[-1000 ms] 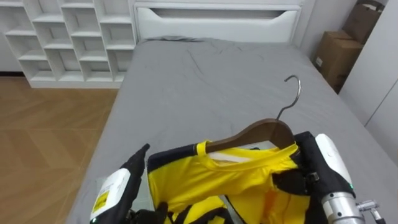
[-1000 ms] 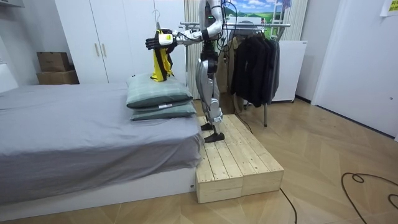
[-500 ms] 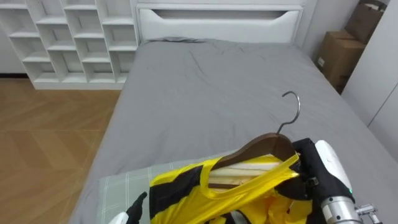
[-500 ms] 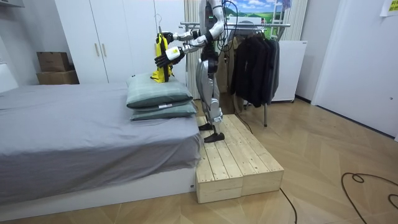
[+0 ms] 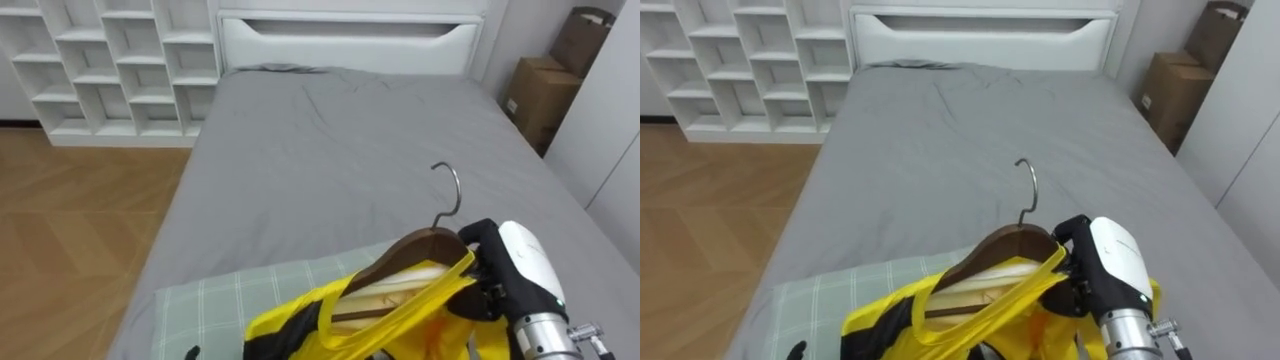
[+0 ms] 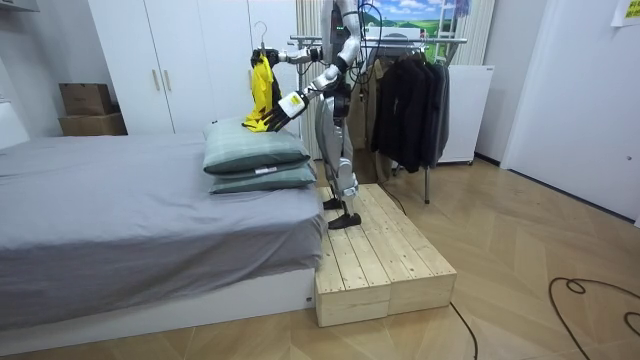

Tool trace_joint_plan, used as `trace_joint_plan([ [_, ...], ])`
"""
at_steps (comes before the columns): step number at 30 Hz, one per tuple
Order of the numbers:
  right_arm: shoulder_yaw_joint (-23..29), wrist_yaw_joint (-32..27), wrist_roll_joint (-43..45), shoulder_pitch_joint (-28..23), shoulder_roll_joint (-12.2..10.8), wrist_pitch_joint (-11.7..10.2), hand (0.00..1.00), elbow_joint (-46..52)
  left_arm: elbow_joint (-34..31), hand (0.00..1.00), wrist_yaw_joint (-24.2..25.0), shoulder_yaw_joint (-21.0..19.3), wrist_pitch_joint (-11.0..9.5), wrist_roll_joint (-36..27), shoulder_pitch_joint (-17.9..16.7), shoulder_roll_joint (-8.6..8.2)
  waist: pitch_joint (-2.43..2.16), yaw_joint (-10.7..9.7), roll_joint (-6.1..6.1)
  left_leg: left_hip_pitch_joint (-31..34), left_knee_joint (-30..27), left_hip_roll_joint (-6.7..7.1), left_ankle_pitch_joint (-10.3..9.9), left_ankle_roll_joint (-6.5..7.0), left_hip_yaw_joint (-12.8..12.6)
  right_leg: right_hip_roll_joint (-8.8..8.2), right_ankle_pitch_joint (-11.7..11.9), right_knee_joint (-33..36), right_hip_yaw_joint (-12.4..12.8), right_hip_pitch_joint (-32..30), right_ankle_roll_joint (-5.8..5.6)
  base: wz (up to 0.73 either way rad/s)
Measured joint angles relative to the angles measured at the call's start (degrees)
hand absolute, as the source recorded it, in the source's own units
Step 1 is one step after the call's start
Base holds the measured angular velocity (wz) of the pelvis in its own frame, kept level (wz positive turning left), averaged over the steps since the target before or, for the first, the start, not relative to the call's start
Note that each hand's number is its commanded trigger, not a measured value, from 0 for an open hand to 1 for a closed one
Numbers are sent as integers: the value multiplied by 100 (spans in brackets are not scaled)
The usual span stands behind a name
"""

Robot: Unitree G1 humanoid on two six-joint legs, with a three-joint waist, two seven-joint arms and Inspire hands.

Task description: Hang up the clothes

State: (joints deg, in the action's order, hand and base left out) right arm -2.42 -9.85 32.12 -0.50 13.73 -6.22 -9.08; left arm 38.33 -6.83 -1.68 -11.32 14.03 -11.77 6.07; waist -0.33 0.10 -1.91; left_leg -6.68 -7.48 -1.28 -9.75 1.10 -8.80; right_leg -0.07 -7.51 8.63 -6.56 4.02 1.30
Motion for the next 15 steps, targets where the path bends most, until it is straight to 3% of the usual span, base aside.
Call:
trace_joint_plan([
  [5, 0, 1, 2, -21, -1, -23, 100, 0, 260, 0, 90, -317, -44, -110, 11, -264, -4, 65, -7, -28, -1, 2, 0, 0, -11, 4, 0, 2, 26, 19, 11, 0],
  [15, 98, -87, 166, -15, 0, -73, 100, 170, 156, 0, 138, -261, 30, -101, 254, -406, 4, 142, 6, -54, 6, 12, -1, -2, 21, -9, -7, -1, -5, 57, 13, 0],
])
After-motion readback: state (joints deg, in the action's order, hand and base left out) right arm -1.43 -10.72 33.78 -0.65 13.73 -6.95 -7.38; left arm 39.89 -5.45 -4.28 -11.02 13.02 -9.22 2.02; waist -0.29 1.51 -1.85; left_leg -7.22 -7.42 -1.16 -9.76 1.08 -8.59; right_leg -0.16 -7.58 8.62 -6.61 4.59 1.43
